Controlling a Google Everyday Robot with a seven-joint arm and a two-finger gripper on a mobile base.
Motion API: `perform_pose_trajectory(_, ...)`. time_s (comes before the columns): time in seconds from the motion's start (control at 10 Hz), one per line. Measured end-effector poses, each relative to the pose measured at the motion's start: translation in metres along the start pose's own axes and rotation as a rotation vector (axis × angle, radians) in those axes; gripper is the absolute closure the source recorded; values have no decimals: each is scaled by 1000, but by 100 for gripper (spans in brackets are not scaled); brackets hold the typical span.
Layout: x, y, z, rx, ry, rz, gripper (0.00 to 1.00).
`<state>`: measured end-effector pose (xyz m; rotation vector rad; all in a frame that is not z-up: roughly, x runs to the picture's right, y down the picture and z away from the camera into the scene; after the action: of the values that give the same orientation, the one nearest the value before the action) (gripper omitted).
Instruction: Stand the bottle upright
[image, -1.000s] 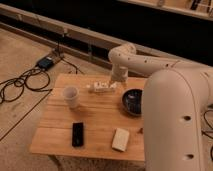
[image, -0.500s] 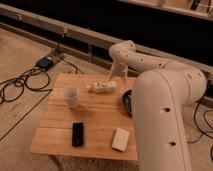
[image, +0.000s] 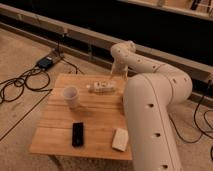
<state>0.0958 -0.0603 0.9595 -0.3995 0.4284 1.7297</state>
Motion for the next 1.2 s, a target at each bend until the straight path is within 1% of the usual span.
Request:
perform_pose_trajectory(0.3, -16, -1, 16, 8, 2, -18, 35)
perform_pose_trajectory(0.5, -24, -3, 28, 20, 10, -21, 35)
perform_pose_trajectory(0.7, -28, -3, 37, 28, 17, -23, 35)
perform_pose_trajectory(1.1, -19, -1, 61, 68, 69, -41, 35)
perform_pose_trajectory(1.2, -16, 1, 64, 76, 80, -48, 35)
